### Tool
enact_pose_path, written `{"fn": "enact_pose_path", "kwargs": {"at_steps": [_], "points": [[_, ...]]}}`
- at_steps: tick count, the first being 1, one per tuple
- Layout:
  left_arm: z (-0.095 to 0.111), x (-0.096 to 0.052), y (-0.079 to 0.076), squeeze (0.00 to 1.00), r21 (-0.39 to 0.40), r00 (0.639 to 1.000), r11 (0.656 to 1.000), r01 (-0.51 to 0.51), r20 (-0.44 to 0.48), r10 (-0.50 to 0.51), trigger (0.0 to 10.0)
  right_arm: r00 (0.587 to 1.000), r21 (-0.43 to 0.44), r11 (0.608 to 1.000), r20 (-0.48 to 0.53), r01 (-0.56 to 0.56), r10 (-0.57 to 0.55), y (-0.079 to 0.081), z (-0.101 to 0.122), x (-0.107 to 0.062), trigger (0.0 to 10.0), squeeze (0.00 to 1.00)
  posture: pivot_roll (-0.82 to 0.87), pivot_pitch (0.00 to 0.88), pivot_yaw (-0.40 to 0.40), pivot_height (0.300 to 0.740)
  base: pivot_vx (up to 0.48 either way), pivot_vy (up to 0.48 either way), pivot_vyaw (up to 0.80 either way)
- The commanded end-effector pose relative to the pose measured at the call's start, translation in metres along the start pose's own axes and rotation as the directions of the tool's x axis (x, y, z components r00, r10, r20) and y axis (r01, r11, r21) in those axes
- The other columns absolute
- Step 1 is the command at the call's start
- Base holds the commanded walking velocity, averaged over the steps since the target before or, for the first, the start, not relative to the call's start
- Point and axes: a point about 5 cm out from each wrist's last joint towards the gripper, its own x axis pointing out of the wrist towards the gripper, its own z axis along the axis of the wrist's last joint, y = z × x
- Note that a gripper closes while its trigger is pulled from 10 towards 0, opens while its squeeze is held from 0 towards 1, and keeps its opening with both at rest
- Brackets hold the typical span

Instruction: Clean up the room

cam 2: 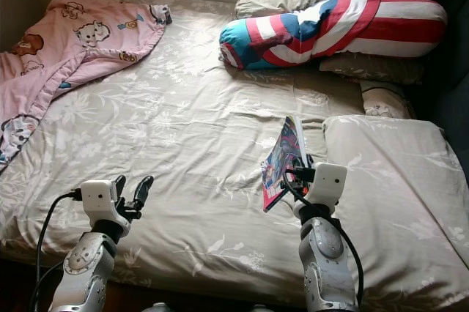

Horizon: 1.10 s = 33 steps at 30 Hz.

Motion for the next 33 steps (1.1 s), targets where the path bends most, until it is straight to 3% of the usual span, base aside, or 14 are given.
{"fn": "enact_pose_path", "kwargs": {"at_steps": [1,10,25,28,33], "points": [[-0.0012,-0.0006,-0.0032,0.0,0.0,1.0,1.0,0.011,-0.005,-0.011,10.0,0.998,0.0,1.0,0.057,-0.002,0.002,0.0016,0.0092,-0.0005,10.0,0.0,0.04,0.184,-0.048,0.726,0.0,0.0,0.0],[-0.0003,0.0015,-0.0053,0.0,-0.002,1.0,1.0,0.021,-0.001,-0.021,10.0,0.996,0.009,0.999,0.078,-0.041,0.04,0.0065,0.0114,-0.0006,10.0,0.0,0.04,0.174,-0.045,0.681,0.0,0.0,0.0],[-0.0005,0.0008,-0.0043,0.0,0.003,1.0,1.0,0.02,-0.006,-0.02,10.0,0.997,0.0,0.999,0.068,-0.037,0.037,0.0047,0.0101,-0.0028,10.0,0.0,0.03,0.199,-0.042,0.681,0.0,0.0,0.0],[-0.0003,0.001,-0.0048,0.0,0.003,1.0,1.0,0.02,-0.007,-0.02,10.0,0.995,-0.006,0.998,0.082,-0.057,0.057,0.0062,0.0107,-0.0029,10.0,0.0,0.04,0.207,-0.044,0.656,0.0,0.0,0.0],[-0.0004,0.0004,-0.0041,0.0,0.003,1.0,1.0,0.014,-0.007,-0.014,10.0,0.995,0.005,0.999,0.09,-0.049,0.048,0.0052,0.0112,-0.0039,10.0,0.0,0.04,0.213,-0.045,0.656,0.0,0.0,0.0]]}}
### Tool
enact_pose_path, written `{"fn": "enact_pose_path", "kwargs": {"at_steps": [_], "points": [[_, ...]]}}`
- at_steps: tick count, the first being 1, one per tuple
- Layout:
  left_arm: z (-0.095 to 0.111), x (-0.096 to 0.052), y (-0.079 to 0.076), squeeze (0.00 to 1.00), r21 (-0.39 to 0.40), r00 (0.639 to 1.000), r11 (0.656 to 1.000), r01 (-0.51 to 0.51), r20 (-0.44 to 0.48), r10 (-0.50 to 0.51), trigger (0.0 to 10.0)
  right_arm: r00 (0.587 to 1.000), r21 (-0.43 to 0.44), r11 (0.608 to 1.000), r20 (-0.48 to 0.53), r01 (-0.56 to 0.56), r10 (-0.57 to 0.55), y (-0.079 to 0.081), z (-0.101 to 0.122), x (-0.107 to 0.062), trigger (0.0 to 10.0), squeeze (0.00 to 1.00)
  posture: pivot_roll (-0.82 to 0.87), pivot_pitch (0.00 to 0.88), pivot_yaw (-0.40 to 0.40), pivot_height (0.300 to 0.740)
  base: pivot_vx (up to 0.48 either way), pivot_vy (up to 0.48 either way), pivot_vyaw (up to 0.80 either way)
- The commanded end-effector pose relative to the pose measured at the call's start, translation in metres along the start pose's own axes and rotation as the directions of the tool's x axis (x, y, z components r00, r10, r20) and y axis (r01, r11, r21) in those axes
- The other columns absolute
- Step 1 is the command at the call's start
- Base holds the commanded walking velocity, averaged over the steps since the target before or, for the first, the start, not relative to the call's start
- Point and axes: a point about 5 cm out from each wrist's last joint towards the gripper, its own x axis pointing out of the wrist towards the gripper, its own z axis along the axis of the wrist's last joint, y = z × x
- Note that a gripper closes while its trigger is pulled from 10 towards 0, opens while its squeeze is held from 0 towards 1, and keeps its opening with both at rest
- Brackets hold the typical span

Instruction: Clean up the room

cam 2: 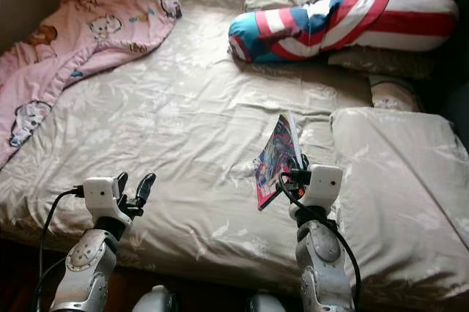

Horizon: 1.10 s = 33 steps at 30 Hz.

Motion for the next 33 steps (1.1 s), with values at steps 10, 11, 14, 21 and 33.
{"fn": "enact_pose_path", "kwargs": {"at_steps": [10,11,14,21,33], "points": [[-0.0044,-0.0059,0.0014,0.0,0.012,1.0,1.0,-0.001,-0.025,0.001,10.0,0.999,0.003,1.0,0.045,0.019,-0.019,-0.0014,0.0082,0.0001,10.0,0.0,0.04,0.219,-0.045,0.656,0.0,0.0,0.0],[-0.0044,-0.0059,0.0015,0.0,0.012,1.0,1.0,-0.001,-0.025,0.001,10.0,0.999,0.003,1.0,0.045,0.019,-0.019,-0.0012,0.0082,0.0001,10.0,0.0,0.04,0.22,-0.043,0.656,0.0,0.0,0.0],[-0.0043,-0.0057,0.0015,0.0,0.012,1.0,1.0,0.001,-0.025,0.0,10.0,0.999,-0.003,1.0,0.033,0.012,-0.012,0.0,0.0073,0.0008,10.0,0.0,0.04,0.22,-0.041,0.656,0.0,0.0,0.0],[-0.0043,-0.0061,0.0014,0.0,0.012,1.0,1.0,0.002,-0.027,-0.002,10.0,0.999,0.006,1.0,0.043,0.015,-0.015,-0.0004,0.0069,0.0004,10.0,0.0,0.04,0.219,-0.04,0.651,0.0,0.0,0.0],[-0.0033,-0.0061,0.0024,0.0,0.015,1.0,1.0,0.009,-0.026,-0.008,10.0,0.999,0.042,0.998,0.033,0.038,-0.039,-0.0058,0.0058,0.0068,10.0,0.0,0.05,0.209,-0.031,0.651,0.0,0.0,0.0]]}}
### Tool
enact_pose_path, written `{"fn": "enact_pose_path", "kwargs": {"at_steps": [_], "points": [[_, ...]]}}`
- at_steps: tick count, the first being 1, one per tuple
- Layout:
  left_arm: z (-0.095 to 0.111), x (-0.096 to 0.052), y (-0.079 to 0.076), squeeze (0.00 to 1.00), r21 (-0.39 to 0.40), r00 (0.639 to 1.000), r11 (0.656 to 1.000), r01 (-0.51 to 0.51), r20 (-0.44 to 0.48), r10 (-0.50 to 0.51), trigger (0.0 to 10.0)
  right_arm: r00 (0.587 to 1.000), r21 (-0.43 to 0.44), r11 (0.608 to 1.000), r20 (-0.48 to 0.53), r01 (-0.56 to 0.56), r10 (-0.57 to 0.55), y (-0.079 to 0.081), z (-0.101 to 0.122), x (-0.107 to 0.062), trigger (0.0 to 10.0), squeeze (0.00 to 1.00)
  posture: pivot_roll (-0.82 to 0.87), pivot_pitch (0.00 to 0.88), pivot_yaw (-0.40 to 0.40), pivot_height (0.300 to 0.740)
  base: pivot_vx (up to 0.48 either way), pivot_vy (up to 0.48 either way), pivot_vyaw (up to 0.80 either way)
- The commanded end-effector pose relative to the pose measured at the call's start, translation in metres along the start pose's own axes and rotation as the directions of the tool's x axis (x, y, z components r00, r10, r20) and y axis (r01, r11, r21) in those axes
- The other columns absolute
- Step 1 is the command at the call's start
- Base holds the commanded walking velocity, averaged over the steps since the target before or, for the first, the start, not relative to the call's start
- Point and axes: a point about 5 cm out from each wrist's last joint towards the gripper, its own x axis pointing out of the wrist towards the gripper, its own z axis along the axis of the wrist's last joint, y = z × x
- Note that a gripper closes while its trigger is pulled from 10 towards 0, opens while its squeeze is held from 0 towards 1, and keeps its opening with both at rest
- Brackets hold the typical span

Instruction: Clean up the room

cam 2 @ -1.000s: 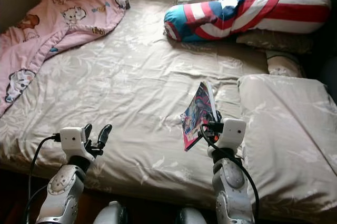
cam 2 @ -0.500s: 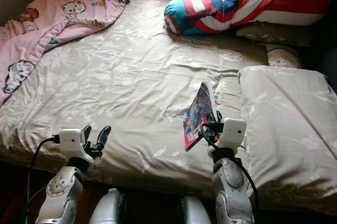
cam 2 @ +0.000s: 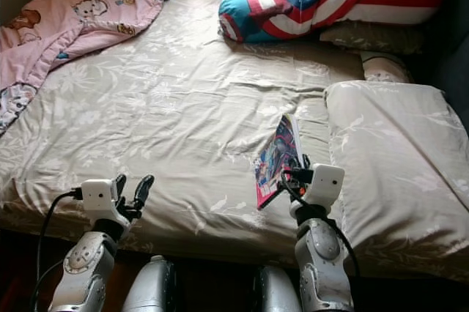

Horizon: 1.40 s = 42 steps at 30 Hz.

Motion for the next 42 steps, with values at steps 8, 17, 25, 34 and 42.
{"fn": "enact_pose_path", "kwargs": {"at_steps": [8,17,25,34,42], "points": [[-0.0006,-0.0019,-0.0005,0.0,0.01,1.0,1.0,0.017,-0.013,-0.017,10.0,1.0,0.001,1.0,0.014,0.017,-0.017,-0.0029,0.0018,0.0016,10.0,0.0,0.05,0.209,-0.028,0.636,0.0,0.0,0.0],[-0.002,-0.0038,0.0009,0.0,0.018,1.0,1.0,0.015,-0.024,-0.015,10.0,1.0,-0.002,1.0,0.018,0.024,-0.024,-0.004,0.0022,0.0028,10.0,0.0,0.06,0.216,-0.027,0.636,0.0,0.0,0.0],[-0.0027,-0.005,0.0012,0.0,0.036,0.999,0.999,0.027,-0.034,-0.026,10.0,1.0,0.005,1.0,0.017,0.017,-0.017,-0.0034,0.0022,0.0048,10.0,0.0,0.06,0.218,-0.023,0.636,0.0,0.0,0.0],[-0.0025,-0.0049,0.0009,0.0,0.045,0.999,0.998,0.033,-0.039,-0.032,10.0,0.999,0.018,0.999,0.029,0.037,-0.038,-0.0048,0.0023,0.0053,10.0,0.0,0.06,0.22,-0.019,0.612,0.0,0.0,0.0],[-0.0027,-0.0046,0.0003,0.0,0.047,0.998,0.998,0.039,-0.042,-0.037,10.0,0.999,-0.002,0.999,0.019,0.034,-0.034,-0.0046,0.0026,0.0078,10.0,0.0,0.06,0.22,-0.017,0.612,0.0,0.0,0.0]]}}
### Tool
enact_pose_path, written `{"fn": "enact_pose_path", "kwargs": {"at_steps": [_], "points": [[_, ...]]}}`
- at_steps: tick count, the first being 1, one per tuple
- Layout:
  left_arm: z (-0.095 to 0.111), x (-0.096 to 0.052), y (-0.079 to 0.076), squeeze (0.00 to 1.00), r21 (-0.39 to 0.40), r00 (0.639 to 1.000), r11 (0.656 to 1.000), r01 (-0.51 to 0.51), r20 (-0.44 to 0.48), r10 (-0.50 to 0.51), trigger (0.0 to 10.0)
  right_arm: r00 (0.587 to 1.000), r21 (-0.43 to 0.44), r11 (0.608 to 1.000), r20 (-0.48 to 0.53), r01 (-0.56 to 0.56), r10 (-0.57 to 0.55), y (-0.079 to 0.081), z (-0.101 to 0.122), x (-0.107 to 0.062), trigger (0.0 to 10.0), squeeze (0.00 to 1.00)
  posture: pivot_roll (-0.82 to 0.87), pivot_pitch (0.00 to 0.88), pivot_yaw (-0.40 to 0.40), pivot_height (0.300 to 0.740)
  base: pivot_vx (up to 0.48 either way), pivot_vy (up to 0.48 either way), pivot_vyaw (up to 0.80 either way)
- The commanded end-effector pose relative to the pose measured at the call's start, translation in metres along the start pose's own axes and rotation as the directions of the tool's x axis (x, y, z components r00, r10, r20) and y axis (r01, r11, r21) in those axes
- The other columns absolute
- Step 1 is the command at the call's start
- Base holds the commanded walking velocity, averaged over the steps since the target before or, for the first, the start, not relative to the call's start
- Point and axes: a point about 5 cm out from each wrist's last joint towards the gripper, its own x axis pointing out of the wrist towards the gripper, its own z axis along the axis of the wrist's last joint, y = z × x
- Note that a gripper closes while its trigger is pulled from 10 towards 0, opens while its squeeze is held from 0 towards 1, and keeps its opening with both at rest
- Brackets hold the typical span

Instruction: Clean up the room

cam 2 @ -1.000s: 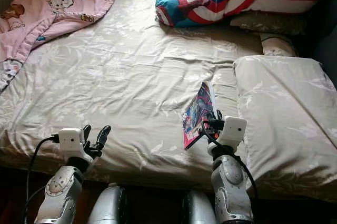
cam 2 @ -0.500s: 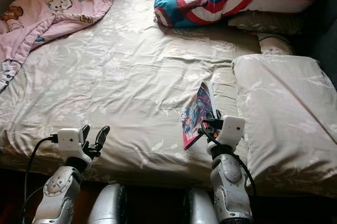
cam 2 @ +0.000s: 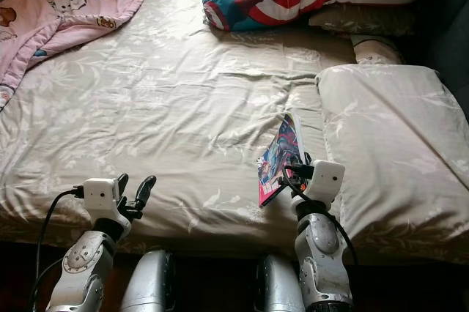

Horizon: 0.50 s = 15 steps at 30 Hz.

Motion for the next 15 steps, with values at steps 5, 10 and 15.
{"fn": "enact_pose_path", "kwargs": {"at_steps": [5,10,15], "points": [[-0.004,-0.004,0.001,0.0,0.027,0.999,1.0,0.007,-0.034,-0.006,10.0,0.998,0.18,0.982,0.011,-0.063,0.063,0.008,0.005,0.008,10.0,0.0,0.06,0.22,-0.014,0.612,0.0,0.0,0.0],[-0.004,-0.003,0.002,0.0,0.029,0.999,1.0,0.009,-0.033,-0.008,10.0,0.991,0.373,0.92,0.005,-0.125,0.132,0.016,0.004,0.013,10.0,0.0,0.06,0.219,-0.008,0.612,0.0,0.0,0.0],[-0.003,-0.005,0.002,0.0,0.045,0.999,0.999,0.024,-0.039,-0.023,10.0,0.988,0.468,0.874,-0.023,-0.126,0.155,0.01,-0.006,0.027,10.0,0.0,0.08,0.225,0.008,0.612,0.0,0.0,0.0]]}}
